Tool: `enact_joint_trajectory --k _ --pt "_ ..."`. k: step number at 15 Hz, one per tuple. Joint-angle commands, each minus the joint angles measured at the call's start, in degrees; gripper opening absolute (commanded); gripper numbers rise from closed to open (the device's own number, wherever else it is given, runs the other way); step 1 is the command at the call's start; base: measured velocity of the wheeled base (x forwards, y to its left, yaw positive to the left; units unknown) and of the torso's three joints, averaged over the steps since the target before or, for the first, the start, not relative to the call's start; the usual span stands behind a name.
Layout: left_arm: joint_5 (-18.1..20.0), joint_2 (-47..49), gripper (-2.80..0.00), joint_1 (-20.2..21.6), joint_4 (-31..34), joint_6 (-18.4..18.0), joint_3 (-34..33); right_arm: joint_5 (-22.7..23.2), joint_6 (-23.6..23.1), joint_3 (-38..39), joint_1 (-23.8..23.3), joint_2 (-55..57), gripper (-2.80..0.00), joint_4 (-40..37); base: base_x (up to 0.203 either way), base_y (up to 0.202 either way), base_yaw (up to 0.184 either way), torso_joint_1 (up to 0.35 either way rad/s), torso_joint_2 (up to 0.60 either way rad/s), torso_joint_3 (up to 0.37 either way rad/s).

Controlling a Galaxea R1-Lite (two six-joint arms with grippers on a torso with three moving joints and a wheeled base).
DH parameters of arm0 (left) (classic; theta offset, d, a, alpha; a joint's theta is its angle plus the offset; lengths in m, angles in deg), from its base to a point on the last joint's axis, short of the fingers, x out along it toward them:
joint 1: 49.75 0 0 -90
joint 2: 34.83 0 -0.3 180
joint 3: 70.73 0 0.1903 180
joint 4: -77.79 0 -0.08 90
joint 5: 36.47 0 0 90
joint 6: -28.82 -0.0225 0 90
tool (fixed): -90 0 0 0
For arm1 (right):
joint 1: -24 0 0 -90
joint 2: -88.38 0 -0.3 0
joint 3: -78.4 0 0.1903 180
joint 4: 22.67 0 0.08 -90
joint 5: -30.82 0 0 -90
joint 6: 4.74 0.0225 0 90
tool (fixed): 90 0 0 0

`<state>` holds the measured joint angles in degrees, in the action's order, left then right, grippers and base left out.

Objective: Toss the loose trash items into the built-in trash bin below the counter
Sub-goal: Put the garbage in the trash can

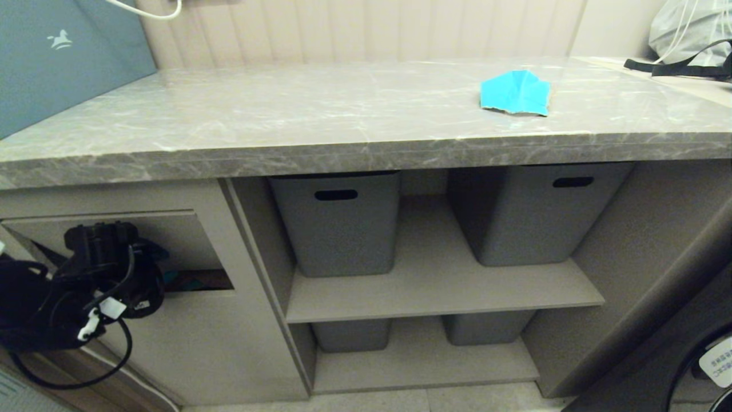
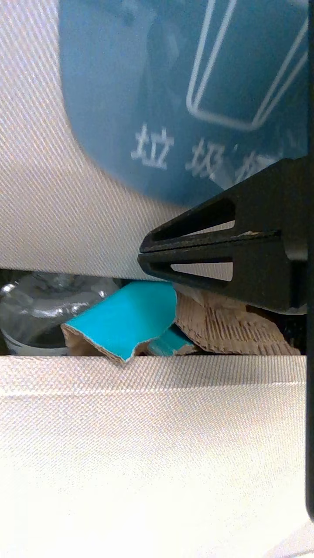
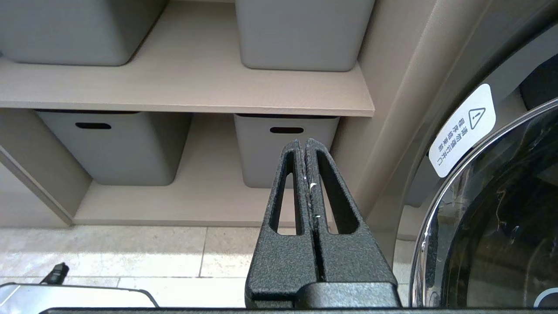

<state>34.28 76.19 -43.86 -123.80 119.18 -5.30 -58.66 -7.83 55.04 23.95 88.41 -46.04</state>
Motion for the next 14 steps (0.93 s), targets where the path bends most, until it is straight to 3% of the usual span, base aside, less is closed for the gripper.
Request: enact_joint_trajectory --k 1,3,6,8,11,14 --pt "-1.21 -0.99 -2.8 0.38 -0.15 0.51 -0.06 0.02 -0.08 0.0 0.05 -0.11 -2.8 -0.02 0.0 0.0 0.0 0.0 0.0 0.0" --pt "-3.96 -0.86 -2.8 0.91 0.11 0.35 -0.11 -0.07 0.01 0.0 -0.03 -0.11 -2.8 -0.09 0.0 0.0 0.0 0.0 0.0 0.0" --pt "-4.54 -4.24 -2.8 -0.1 0.22 0.7 -3.82 0.02 0.01 0.0 -0.03 -0.11 -2.8 -0.09 0.0 0.0 0.0 0.0 0.0 0.0" --pt "-4.26 -10.86 -2.8 -1.62 0.7 1.83 -8.16 0.02 0.01 0.0 0.01 -0.11 -2.8 0.0 0.0 0.0 0.0 0.0 0.0 0.0" --pt "-3.81 -21.17 -2.8 -2.36 6.82 2.33 -12.54 0.19 0.45 0.0 -0.03 -0.11 -2.8 0.09 0.0 0.0 0.0 0.0 0.0 0.0" --pt "-3.24 -32.12 -2.8 -2.98 10.55 -0.57 -17.5 0.19 0.36 0.0 -0.02 -0.11 -2.8 0.09 0.0 0.0 0.0 0.0 0.0 0.0"
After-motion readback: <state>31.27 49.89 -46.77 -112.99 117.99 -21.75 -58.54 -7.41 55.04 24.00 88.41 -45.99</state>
